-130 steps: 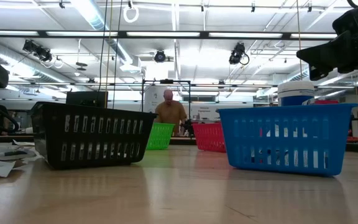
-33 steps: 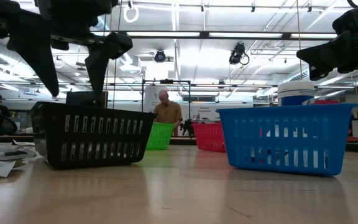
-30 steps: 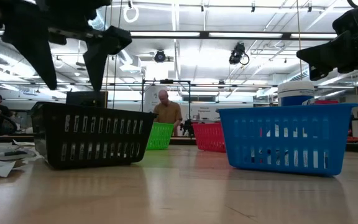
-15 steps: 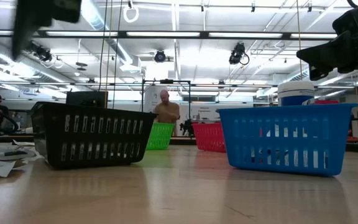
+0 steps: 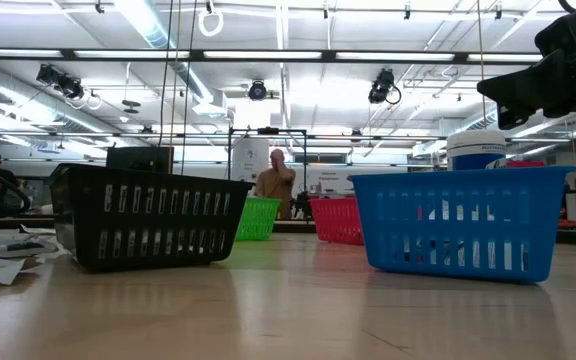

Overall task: Pick & Place First Aid Supplies
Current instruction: Put the black towelette pack into the black bin

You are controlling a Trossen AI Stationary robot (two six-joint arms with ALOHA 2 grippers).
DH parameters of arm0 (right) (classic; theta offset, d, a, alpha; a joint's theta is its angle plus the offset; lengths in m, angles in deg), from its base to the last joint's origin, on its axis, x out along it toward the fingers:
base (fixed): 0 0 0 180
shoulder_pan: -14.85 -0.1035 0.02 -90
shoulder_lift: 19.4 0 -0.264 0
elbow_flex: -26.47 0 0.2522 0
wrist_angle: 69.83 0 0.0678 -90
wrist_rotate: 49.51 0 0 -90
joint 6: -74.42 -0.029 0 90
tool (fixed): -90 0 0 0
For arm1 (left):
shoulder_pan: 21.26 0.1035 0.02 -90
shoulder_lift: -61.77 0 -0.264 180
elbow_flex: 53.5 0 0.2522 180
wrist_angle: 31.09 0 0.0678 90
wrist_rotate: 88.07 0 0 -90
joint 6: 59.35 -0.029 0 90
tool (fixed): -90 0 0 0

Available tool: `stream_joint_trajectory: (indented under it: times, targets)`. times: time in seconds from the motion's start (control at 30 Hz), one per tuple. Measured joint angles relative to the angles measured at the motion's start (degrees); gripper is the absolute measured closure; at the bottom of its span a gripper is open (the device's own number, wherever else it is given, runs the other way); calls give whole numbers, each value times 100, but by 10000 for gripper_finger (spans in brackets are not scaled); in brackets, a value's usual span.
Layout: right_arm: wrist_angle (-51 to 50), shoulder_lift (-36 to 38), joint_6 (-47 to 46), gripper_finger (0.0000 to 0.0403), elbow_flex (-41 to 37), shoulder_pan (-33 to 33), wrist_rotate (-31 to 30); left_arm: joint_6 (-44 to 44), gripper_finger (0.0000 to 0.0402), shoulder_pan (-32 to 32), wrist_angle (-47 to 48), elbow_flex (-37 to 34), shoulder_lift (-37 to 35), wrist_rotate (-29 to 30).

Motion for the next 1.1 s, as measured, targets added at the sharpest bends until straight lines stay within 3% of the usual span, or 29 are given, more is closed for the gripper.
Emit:
stream_joint_trajectory:
  times: [0.3,0.5,0.77,1.1]
  targets:
    - [0,0,-1,390,0,-1,0,215,124,-4,2,0,0,0]
    - [0,0,0,390,0,0,0,216,83,34,17,0,0,-124]
    - [0,0,-1,390,0,0,0,-671,19,177,124,-105,20,-361]
    - [0,0,0,390,0,1,1,-1326,12,289,237,-164,375,-533]
